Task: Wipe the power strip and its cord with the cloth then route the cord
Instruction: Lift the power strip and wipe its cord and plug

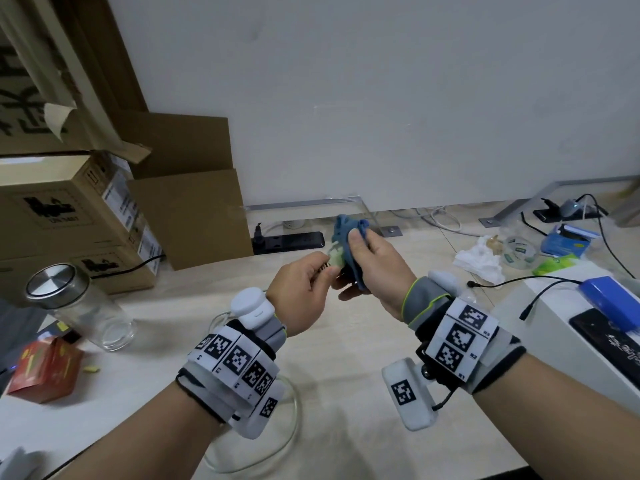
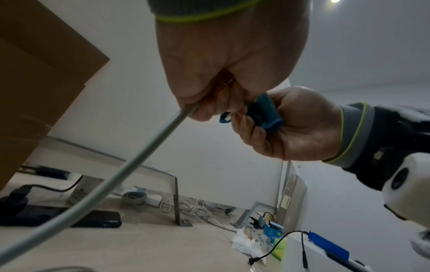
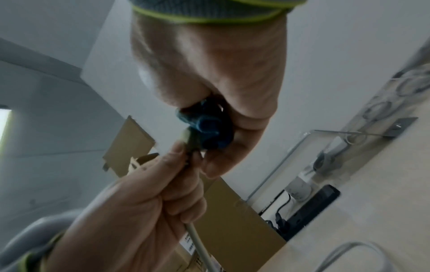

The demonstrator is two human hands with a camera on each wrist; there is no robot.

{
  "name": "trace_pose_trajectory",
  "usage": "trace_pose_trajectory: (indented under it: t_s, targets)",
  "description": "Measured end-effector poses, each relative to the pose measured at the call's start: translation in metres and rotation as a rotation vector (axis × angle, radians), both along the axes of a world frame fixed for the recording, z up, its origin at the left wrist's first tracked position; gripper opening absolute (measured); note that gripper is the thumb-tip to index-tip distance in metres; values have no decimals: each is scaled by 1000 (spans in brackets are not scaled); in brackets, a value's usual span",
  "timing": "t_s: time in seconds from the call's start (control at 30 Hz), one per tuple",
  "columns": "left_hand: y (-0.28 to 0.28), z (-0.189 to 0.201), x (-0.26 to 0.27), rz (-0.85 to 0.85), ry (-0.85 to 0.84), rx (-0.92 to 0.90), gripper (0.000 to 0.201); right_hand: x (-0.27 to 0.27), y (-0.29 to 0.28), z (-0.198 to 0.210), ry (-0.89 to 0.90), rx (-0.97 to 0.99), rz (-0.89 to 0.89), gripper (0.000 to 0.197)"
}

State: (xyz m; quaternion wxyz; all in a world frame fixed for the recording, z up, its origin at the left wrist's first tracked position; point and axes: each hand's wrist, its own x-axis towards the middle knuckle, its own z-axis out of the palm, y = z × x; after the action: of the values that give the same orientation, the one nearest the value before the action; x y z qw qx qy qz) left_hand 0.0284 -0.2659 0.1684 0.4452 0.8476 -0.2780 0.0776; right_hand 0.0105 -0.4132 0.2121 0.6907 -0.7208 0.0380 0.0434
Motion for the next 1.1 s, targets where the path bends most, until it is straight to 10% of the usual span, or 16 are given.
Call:
trace_pose_trajectory:
  t_s: [0.27,0.57,0.9,1.1]
  targets:
    - [-3,-2,-6,14,-11,-23,26,4,5,-13,-279,-293,-155,6]
    - [-3,6,-3,27,30,-64,30,-6,3,0,-6,287,-107,35]
    - [-14,6,-3,22,2,-26,31,1,6,-14,-193,-145,-267,17]
    - [-10,5,-1,26,-11,-26,24,3,6,-4,-86,49,-150,19]
